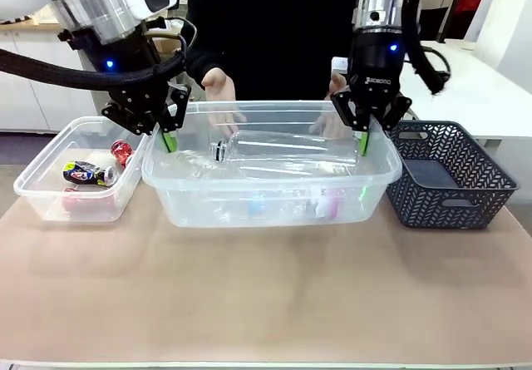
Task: Sort the waste into each basket.
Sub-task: Offer the picked Organizing box to the human.
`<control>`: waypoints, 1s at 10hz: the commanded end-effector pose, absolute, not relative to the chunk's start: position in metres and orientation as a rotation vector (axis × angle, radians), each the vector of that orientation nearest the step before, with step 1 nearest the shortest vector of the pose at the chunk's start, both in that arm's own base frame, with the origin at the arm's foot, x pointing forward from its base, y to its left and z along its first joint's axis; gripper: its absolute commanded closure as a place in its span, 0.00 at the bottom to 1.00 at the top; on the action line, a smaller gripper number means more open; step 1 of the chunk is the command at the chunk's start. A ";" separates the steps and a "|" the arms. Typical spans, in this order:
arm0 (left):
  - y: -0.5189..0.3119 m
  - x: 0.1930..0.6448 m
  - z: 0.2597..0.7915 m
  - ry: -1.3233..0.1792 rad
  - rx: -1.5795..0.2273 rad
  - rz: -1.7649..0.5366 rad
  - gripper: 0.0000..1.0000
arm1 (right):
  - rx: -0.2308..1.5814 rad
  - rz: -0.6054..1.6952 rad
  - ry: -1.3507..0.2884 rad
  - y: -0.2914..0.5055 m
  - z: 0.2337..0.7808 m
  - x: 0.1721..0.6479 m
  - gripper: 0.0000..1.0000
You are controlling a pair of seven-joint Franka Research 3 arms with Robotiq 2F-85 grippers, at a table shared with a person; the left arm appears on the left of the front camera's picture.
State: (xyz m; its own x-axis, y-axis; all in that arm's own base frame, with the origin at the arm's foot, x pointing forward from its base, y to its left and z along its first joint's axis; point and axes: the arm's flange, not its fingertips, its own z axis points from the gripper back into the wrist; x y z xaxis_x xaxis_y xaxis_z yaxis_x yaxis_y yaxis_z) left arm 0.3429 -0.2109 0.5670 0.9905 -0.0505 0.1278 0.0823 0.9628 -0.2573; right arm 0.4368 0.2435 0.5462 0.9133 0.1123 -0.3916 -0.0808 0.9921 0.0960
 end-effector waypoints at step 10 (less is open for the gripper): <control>-0.159 0.570 0.576 0.037 -0.323 0.095 0.95 | 0.229 0.027 0.516 0.238 0.544 0.608 0.96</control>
